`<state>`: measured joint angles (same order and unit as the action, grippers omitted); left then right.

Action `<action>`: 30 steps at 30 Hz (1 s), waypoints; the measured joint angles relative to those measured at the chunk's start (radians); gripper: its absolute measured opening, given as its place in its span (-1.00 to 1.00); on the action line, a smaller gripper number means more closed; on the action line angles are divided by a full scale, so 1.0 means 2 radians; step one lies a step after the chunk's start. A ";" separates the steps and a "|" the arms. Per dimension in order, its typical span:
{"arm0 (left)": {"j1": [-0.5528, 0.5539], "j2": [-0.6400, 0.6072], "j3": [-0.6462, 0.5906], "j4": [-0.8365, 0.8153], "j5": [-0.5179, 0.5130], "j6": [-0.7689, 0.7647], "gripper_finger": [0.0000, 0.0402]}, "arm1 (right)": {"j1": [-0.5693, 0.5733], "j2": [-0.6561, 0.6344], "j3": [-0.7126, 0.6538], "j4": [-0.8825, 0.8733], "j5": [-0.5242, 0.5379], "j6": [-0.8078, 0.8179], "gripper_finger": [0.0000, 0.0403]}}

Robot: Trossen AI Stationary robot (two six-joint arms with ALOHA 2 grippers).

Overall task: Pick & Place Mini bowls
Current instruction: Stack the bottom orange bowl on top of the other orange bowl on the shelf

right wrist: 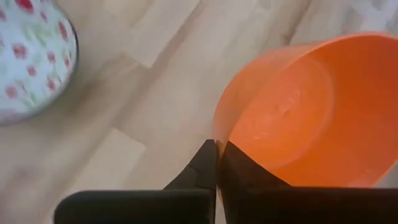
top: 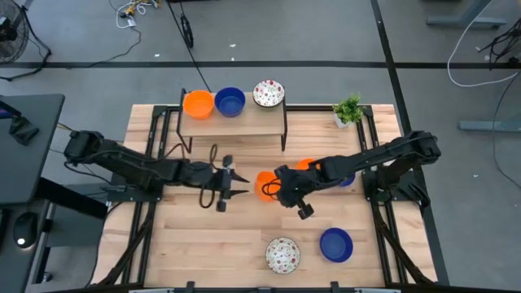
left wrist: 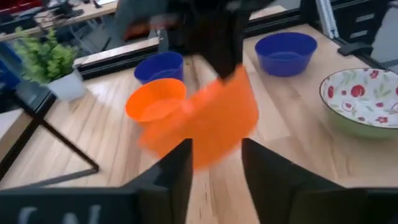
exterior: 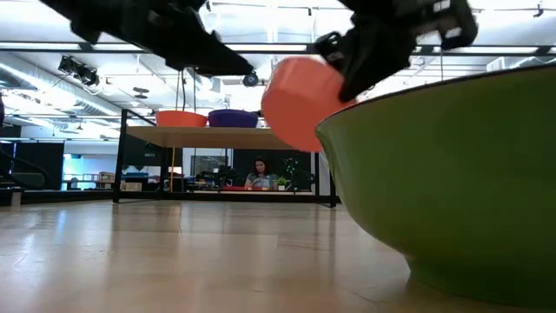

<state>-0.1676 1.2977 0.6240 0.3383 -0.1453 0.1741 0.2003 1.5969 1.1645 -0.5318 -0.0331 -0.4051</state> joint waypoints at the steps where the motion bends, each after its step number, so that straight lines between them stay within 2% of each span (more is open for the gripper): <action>1: 0.004 0.005 0.006 -0.003 0.011 0.008 -0.21 | -0.003 0.007 0.000 0.002 -0.004 -0.023 -0.98; 8: 0.033 0.032 0.037 -0.038 0.097 0.051 0.01 | -0.012 0.041 0.000 0.009 -0.019 -0.110 -0.98; 18: 0.073 0.081 0.042 -0.048 0.177 0.061 0.02 | -0.016 0.042 -0.001 0.033 -0.023 -0.164 -0.98; 23: 0.080 0.083 0.042 -0.048 0.216 0.060 -0.12 | -0.019 0.043 -0.001 0.037 -0.023 -0.170 -0.98; 30: 0.080 0.083 0.042 -0.054 0.244 0.061 -0.53 | -0.019 0.043 -0.001 0.051 -0.023 -0.204 -0.92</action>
<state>-0.0075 1.4644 0.7081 0.2307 0.3433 0.2955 0.1614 1.6833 1.1618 -0.4288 -0.0795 -0.8123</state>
